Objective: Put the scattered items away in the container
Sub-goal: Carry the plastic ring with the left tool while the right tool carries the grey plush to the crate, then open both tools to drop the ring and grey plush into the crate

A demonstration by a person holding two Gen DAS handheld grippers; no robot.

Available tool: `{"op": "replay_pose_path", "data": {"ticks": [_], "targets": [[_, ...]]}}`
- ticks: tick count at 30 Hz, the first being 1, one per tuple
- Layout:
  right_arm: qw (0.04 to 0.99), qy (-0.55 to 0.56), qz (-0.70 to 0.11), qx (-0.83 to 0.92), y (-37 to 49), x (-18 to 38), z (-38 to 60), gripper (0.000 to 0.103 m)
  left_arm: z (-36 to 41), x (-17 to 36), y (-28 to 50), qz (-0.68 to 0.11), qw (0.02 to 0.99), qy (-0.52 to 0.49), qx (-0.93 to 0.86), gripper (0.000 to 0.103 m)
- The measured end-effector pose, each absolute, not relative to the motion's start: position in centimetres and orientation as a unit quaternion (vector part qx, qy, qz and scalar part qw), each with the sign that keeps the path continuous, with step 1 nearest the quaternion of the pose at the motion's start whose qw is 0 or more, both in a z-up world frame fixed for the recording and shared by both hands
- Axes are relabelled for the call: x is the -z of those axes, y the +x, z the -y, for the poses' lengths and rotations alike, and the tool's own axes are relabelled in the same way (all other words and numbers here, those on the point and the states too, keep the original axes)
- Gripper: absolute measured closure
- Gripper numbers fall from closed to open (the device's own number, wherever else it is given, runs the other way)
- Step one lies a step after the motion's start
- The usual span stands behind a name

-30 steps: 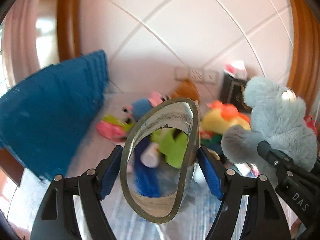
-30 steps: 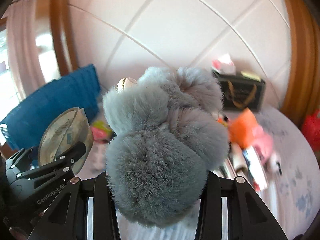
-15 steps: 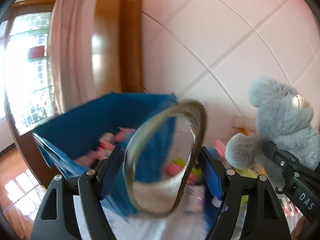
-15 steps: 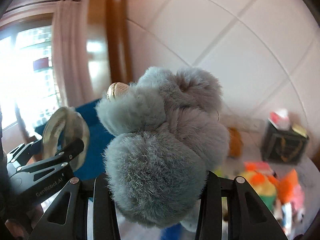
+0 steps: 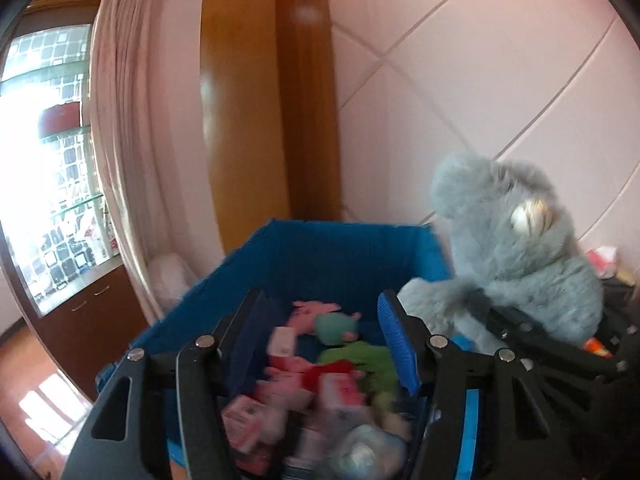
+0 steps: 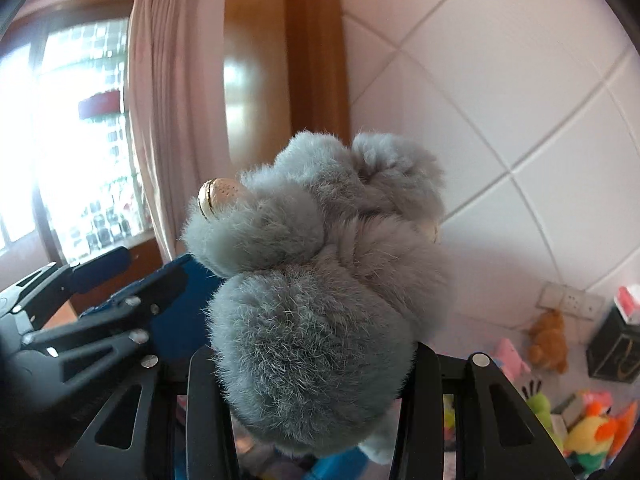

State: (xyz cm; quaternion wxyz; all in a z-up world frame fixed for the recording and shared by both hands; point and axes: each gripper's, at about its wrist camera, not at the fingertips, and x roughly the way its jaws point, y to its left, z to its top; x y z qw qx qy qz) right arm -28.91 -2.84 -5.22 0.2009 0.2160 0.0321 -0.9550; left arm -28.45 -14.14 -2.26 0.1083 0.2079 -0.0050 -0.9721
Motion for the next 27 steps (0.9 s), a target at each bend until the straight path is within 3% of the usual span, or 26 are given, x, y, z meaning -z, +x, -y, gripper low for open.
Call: {"op": "replay_pose_path", "data": {"ticks": [7,11,15,19,27], "targets": [[0.196,0.275,-0.067,0.939,-31.7,8.2,7.6,0.062,19.7,6.3,-31.1,-0.035,0.079,0.273,0.958,0.045],[0.189,0.307,-0.074,0.93,-32.2,9.9,8.3,0.062,21.0,8.4,-31.0,-0.047,0.075,0.302,0.949,0.023],[0.179,0.317,-0.088,0.927,-31.7,10.2,8.7,0.057,21.1,8.8,-29.7,-0.038,0.08,0.292,0.952,0.021],[0.168,0.307,-0.089,0.933,-30.8,9.6,8.9,0.049,21.8,8.5,-28.3,-0.045,0.07,0.282,0.956,0.004],[0.147,0.28,-0.082,0.945,-27.0,7.8,7.4,0.037,22.2,7.3,-24.9,-0.029,0.065,0.276,0.958,0.003]]}}
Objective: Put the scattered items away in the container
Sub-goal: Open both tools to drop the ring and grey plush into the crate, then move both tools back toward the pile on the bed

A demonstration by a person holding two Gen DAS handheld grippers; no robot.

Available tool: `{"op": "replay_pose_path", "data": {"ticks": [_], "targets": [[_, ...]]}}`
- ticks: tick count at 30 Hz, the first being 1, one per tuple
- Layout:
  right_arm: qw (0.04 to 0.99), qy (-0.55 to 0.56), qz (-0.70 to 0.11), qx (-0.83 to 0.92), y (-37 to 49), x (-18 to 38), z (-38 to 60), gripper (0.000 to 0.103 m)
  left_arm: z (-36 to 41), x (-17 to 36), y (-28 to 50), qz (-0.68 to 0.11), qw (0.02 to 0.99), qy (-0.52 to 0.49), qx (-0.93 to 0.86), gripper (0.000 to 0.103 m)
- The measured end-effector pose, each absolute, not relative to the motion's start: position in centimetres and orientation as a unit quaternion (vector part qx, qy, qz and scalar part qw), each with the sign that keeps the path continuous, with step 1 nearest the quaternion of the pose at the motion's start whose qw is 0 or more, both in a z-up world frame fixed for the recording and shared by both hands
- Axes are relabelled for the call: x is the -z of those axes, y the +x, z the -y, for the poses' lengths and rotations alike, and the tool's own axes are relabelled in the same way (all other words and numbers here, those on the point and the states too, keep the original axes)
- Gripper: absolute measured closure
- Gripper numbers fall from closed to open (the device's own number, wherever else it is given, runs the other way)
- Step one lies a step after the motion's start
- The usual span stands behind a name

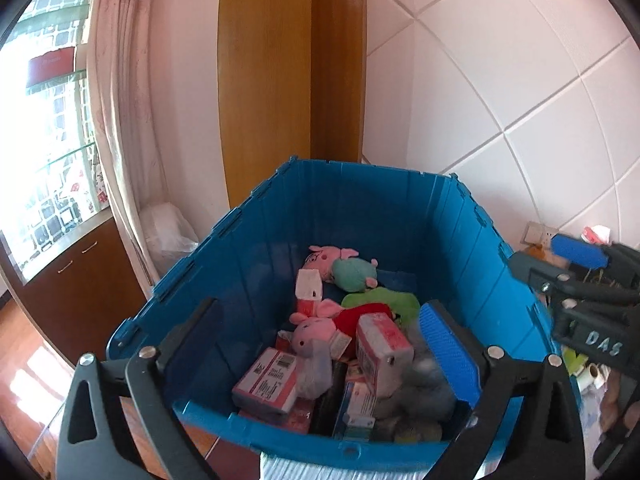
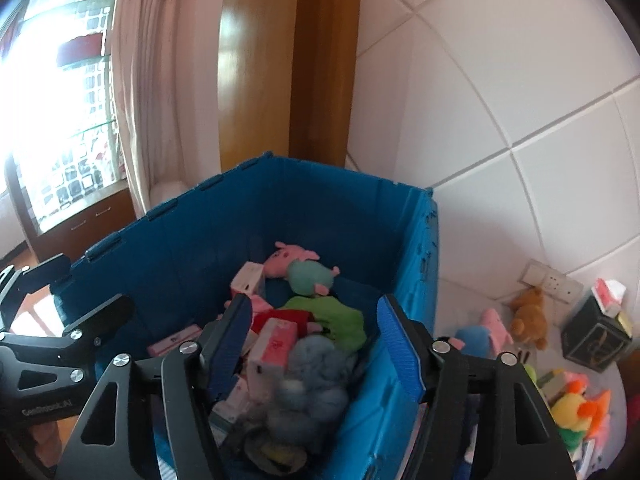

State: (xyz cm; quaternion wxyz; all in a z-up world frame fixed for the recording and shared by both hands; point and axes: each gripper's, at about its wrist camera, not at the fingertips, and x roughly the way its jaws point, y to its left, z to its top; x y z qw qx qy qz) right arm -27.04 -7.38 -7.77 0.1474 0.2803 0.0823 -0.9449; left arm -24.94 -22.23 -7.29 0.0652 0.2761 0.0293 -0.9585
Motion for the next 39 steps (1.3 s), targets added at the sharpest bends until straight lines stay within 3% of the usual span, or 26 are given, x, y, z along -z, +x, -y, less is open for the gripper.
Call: {"op": "replay_pose_path", "data": {"ticks": [26,39], "targets": [[0.138,0.316,-0.062,0.937,-19.8,7.9,3.2,0.035,19.6,6.9,-19.5,-0.027,0.021,0.295,0.955,0.003],[0.081,0.309,-0.013,0.947,-17.3,8.5,-7.7,0.034,10.0,5.5,-19.2,0.005,-0.034,0.281,0.959,0.003]]}}
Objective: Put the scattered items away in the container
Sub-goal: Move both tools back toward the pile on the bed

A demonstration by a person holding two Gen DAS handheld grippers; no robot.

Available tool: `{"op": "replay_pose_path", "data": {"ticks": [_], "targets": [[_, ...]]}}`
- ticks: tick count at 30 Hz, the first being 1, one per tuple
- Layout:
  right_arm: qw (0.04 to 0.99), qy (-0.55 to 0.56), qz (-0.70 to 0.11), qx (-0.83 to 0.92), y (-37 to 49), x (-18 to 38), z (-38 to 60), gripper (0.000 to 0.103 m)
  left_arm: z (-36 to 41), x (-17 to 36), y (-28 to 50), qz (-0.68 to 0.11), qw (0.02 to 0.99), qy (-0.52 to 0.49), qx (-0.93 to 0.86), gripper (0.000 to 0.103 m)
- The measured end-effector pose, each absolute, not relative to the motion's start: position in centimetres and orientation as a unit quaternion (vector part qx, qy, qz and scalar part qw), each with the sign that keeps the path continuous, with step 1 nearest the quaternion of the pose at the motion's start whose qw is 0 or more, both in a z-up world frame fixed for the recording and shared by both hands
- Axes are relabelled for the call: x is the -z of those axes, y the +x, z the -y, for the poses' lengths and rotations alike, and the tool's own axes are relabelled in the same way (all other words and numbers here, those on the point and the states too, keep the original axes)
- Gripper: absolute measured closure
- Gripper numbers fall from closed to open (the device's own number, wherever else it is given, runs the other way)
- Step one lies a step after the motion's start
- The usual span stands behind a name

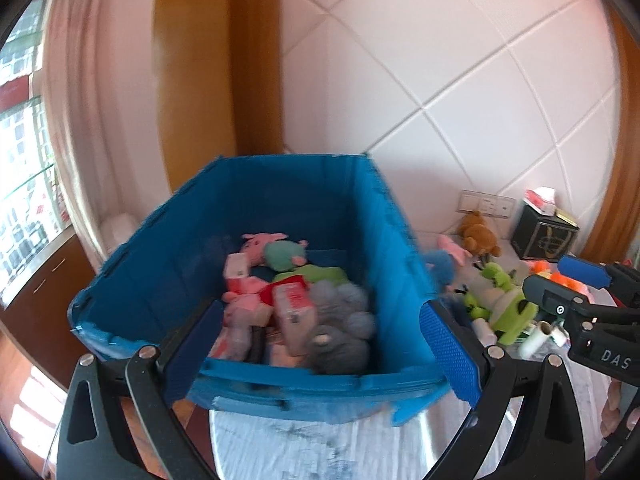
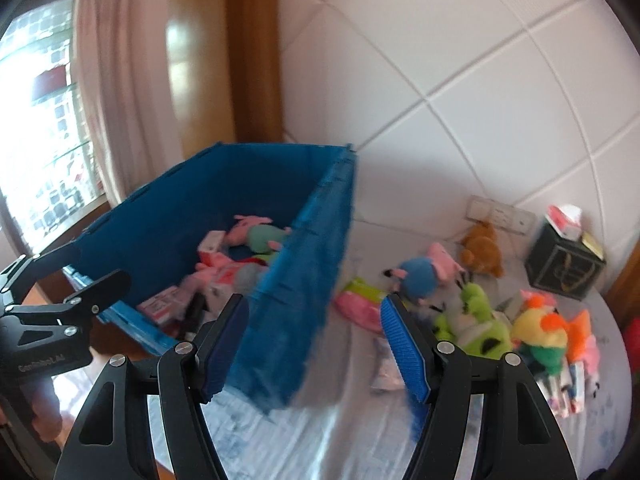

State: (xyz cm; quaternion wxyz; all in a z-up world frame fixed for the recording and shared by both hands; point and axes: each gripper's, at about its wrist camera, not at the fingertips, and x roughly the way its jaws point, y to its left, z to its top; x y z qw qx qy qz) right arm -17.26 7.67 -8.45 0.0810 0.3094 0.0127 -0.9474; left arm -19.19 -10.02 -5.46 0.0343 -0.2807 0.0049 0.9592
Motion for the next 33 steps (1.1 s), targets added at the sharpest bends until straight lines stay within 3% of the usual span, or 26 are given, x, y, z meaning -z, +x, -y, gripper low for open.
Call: {"op": "replay_pose_path", "data": {"ticks": [10,18,33], "targets": [[0.045,0.315,0.022,0.948,-14.6,10.4,-21.9,0.034,-2.8,5.8,-18.1,-0.008,0.073,-0.284,-0.956,0.003],[0.023,0.363,0.037,0.931,-13.0,16.0,-32.7,0.034,-12.7,10.4,-17.2,-0.002,0.069,-0.322,-0.944,0.003],[-0.005,0.417,0.103,0.903,-10.2,23.7,-39.7,0.034,-19.1,15.9,-17.0,-0.038,0.082,-0.376,-0.922,0.003]]}}
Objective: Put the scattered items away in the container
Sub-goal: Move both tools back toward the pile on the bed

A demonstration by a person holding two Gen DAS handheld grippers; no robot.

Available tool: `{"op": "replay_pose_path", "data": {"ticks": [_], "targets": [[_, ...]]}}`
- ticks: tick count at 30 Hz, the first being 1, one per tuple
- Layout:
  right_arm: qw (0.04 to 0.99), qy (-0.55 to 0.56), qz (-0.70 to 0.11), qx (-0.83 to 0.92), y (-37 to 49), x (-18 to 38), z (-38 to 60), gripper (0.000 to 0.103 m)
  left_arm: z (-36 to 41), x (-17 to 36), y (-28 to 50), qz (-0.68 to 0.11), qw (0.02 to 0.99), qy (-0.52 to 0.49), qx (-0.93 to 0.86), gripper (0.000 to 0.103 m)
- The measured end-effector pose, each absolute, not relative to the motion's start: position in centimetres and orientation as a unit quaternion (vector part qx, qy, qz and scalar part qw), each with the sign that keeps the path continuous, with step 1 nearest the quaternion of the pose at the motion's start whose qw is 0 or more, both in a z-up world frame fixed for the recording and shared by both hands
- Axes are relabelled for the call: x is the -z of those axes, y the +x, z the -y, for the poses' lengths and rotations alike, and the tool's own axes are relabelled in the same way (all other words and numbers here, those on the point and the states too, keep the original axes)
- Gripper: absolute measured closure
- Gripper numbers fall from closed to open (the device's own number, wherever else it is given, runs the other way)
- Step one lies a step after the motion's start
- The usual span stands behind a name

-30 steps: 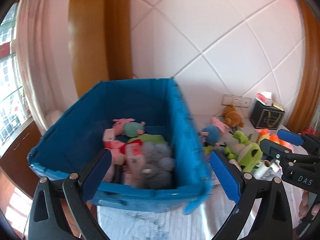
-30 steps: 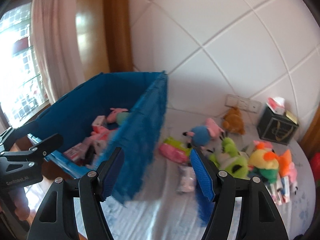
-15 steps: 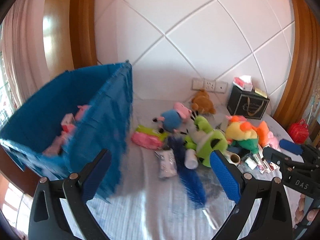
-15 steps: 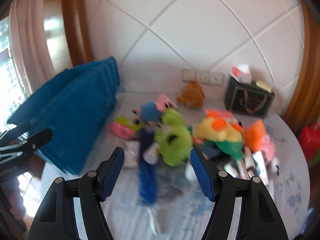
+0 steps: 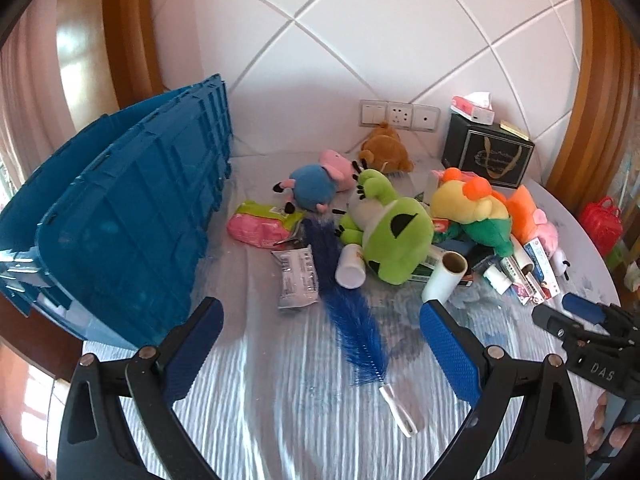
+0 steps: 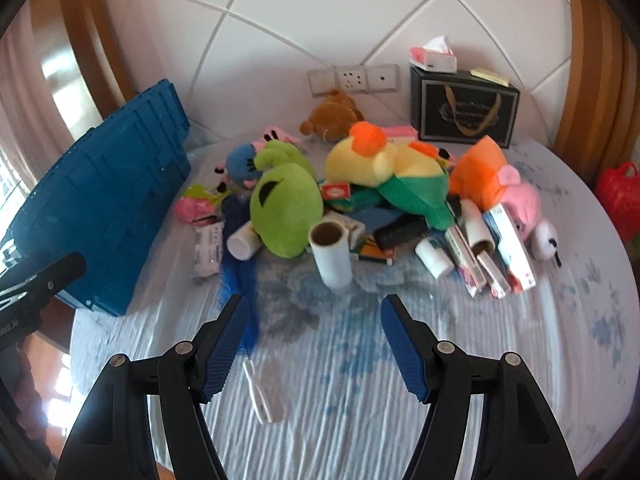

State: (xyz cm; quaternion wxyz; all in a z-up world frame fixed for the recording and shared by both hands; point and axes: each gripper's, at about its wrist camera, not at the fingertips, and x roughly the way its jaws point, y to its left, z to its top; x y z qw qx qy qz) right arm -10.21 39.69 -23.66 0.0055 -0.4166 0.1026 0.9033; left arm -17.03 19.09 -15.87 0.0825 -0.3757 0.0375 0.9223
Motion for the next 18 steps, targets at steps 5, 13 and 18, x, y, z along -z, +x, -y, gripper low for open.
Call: {"op": "replay_pose_path", "data": {"ticks": [5,13,18], "targets": [[0.021,-0.423,-0.101,-0.9,-10.7,24.4,-39.2,0.034,-20.2,17.3,-18.1,-0.046,0.107,-0.387,-0.915,0.003],[0.015,-0.447,-0.103,-0.888,-12.9,27.9,-39.5,0.034,-21.5,21.8,-21.0,-0.034,0.11,-0.431,-0.895,0.003],[-0.004,-0.463,-0.1,-0.881,-15.8,31.5,-40.9,0.034,-21.8,25.9,-22.8,-0.007,0.068,-0.454,-0.889,0.003]]}}
